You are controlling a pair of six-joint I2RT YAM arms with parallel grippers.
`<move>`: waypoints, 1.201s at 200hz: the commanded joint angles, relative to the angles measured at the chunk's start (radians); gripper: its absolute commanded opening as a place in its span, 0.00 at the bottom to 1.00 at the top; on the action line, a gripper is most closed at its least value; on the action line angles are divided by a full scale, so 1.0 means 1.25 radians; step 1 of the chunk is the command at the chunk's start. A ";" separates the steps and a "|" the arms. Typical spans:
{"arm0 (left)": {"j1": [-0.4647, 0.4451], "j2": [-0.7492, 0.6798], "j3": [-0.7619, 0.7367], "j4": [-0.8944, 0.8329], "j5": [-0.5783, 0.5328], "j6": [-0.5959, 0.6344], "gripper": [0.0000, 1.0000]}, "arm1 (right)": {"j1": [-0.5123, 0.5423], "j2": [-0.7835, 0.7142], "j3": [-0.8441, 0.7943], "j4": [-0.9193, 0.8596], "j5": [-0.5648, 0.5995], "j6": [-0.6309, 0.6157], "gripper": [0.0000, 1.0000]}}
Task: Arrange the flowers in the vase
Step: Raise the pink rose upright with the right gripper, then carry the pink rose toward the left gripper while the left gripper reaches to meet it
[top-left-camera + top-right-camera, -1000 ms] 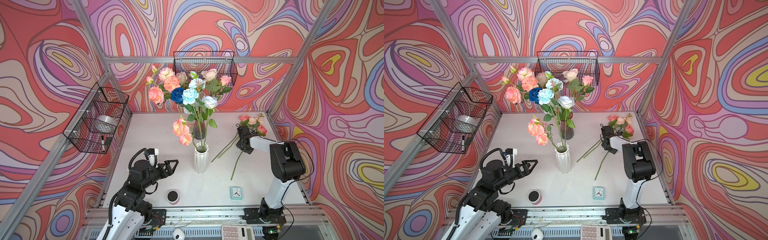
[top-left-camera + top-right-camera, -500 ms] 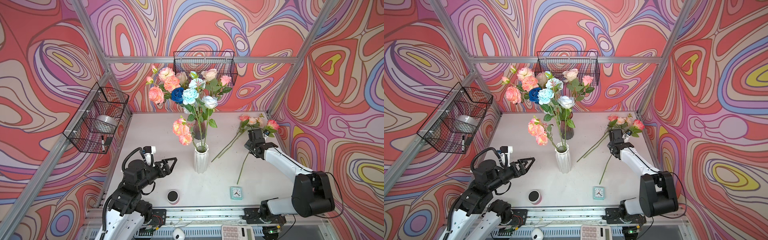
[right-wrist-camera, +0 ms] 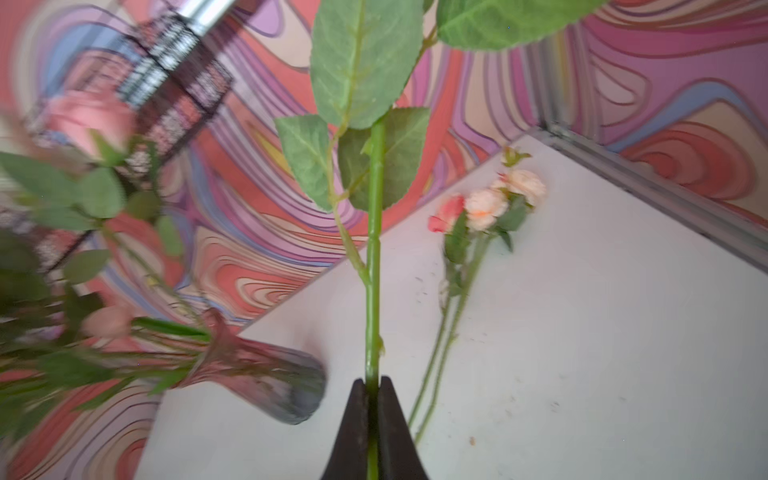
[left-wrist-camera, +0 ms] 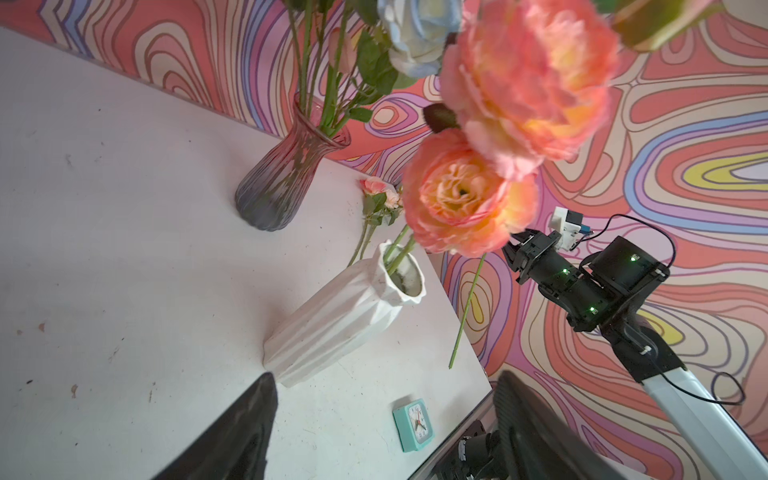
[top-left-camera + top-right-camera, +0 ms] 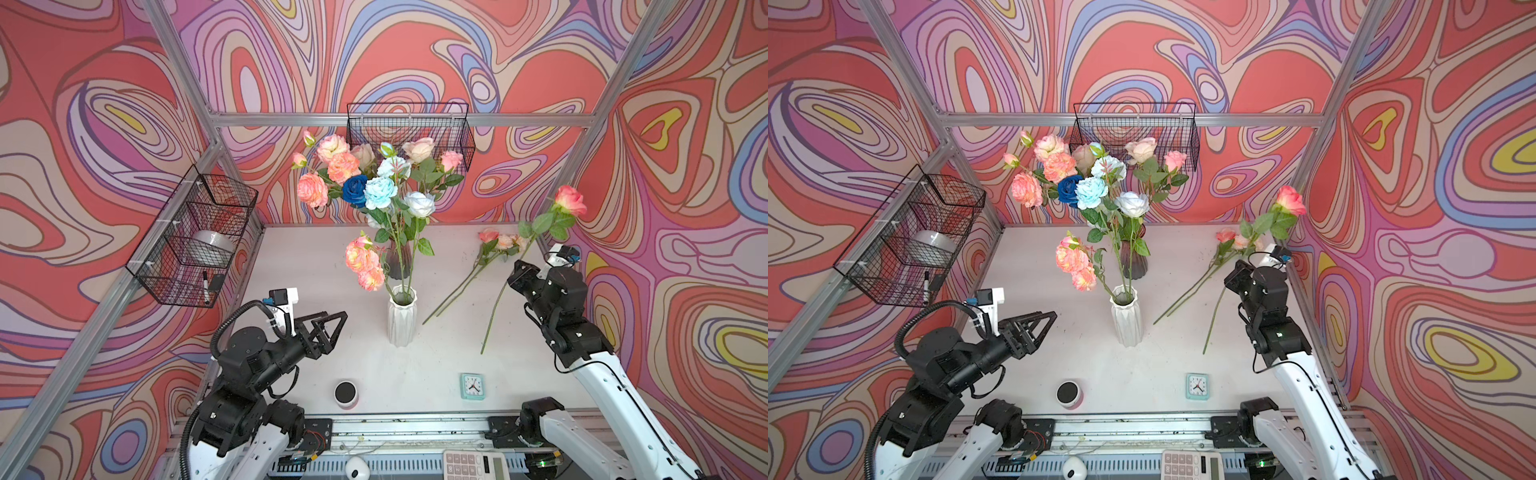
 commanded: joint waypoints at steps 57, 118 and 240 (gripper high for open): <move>-0.003 0.017 0.139 0.156 0.185 0.030 0.84 | 0.015 -0.031 0.072 0.370 -0.587 0.046 0.00; -0.003 0.137 0.202 0.350 0.304 -0.065 0.81 | 0.463 0.105 0.274 0.214 -0.496 -0.219 0.00; -0.013 0.237 0.226 0.412 0.418 -0.099 0.55 | 0.770 0.372 0.461 0.370 -0.339 -0.275 0.00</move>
